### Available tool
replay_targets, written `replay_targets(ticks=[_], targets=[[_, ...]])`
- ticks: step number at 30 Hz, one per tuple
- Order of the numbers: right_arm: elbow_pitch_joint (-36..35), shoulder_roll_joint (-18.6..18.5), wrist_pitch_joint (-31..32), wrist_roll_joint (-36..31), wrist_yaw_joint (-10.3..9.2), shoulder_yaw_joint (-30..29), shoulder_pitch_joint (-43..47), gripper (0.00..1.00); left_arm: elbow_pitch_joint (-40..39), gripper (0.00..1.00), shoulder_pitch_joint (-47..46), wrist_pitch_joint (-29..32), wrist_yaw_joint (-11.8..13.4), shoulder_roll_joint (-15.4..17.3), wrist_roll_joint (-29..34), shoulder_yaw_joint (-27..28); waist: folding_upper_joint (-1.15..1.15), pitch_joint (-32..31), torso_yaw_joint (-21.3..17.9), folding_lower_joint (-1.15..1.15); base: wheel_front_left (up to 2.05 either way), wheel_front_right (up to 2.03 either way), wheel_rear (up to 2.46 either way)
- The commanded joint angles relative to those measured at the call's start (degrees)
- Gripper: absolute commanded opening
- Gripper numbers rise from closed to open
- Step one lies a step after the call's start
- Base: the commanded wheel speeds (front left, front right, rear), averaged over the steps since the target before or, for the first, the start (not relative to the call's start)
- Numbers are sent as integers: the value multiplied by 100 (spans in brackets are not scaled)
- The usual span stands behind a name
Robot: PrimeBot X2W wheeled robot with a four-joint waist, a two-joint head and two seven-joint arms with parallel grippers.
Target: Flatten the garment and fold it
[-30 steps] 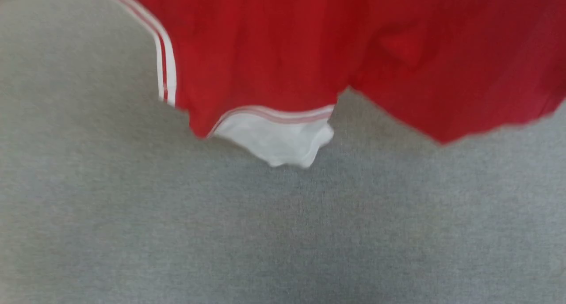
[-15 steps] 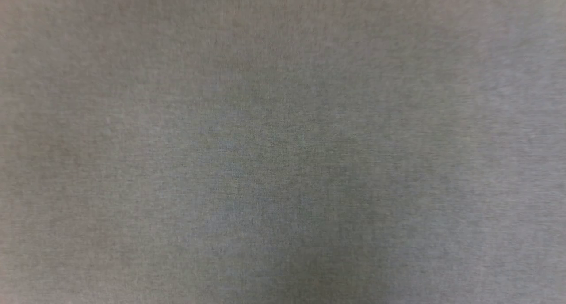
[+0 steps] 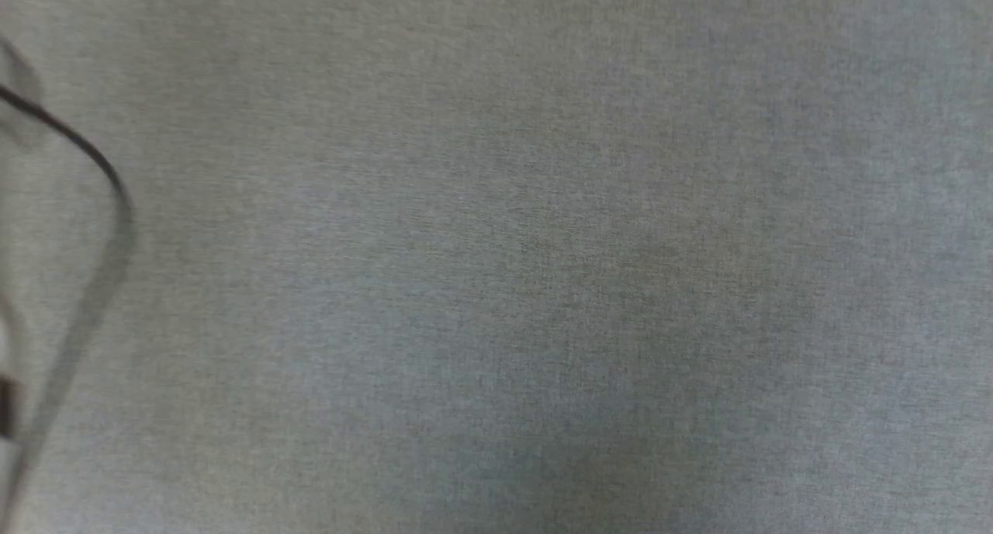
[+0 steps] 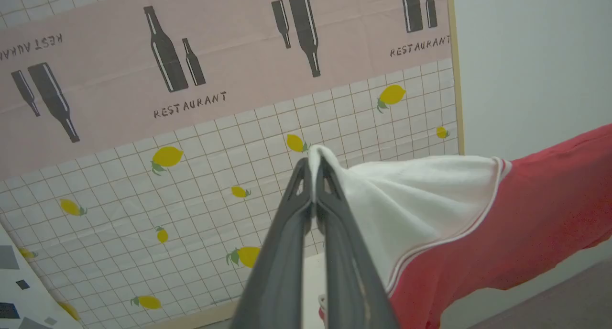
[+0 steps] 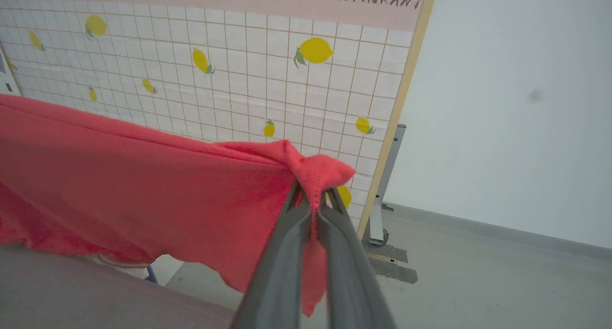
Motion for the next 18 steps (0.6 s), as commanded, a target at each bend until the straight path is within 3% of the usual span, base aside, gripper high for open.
replay_targets(ticks=[1, 9, 18], targets=[[68, 16, -78, 48, -11, 89, 382, 0, -14, 0, 460, -53, -15, -71, -42, -44, 0, -302, 106, -1, 0, 0, 0], [67, -157, -265, 389, -11, 777, 2448, 0, -398, 0, 3258, -66, 12, -186, -196, -234, 0, -1337, 272, -1, 0, 0, 0], [-657, -851, 181, 1106, -11, 1609, 4366, 0, -922, 0, 5907, 341, -1, 283, -814, -370, 0, -2616, 404, -1, 0, 0, 0]])
